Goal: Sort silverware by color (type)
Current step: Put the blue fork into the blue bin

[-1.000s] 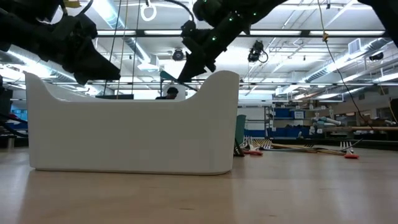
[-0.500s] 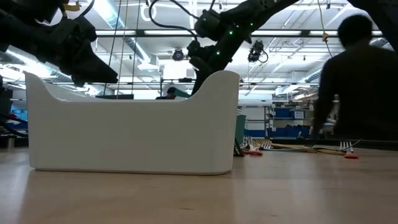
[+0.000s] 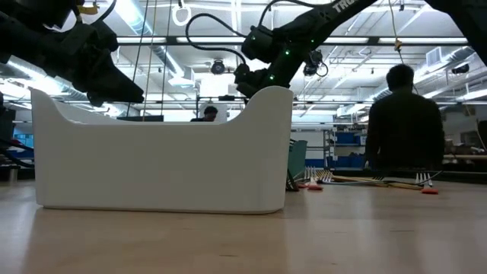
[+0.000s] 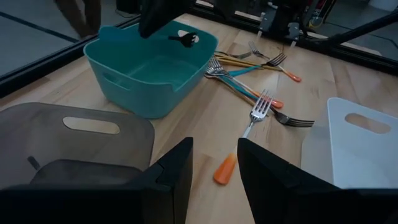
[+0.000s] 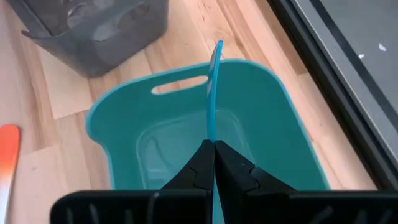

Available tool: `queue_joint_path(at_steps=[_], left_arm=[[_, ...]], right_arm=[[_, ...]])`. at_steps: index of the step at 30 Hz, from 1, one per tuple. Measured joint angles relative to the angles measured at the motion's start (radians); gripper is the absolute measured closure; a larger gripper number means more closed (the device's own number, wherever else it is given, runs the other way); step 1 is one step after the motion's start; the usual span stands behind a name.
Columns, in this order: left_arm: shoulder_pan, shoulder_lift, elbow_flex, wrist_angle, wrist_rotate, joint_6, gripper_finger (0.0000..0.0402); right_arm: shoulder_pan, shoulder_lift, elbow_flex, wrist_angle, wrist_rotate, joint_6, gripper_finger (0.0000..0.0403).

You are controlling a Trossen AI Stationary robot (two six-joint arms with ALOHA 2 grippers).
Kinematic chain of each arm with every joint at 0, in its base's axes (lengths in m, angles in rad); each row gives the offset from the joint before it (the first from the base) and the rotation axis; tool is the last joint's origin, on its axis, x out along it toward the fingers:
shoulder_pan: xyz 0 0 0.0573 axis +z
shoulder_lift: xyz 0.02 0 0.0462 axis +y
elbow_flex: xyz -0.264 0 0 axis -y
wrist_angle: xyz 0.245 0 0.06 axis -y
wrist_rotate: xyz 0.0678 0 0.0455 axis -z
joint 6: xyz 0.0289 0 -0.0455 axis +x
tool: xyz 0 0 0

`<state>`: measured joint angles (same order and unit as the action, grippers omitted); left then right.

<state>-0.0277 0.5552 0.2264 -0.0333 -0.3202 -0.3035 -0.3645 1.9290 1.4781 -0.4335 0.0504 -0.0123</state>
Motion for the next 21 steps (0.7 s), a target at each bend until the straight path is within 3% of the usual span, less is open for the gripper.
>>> queue_joint_path(at_steps=[10,21], left_arm=[[0.000,0.000,0.000,0.003,0.000,0.000,0.0267],[0.000,0.000,0.000,0.005,0.000,-0.001,0.0267]], right_arm=[[-0.002,0.000,-0.016,-0.006,0.000,0.042,0.0382],[-0.002,0.000,-0.016,-0.034,0.000,0.066,0.0337]])
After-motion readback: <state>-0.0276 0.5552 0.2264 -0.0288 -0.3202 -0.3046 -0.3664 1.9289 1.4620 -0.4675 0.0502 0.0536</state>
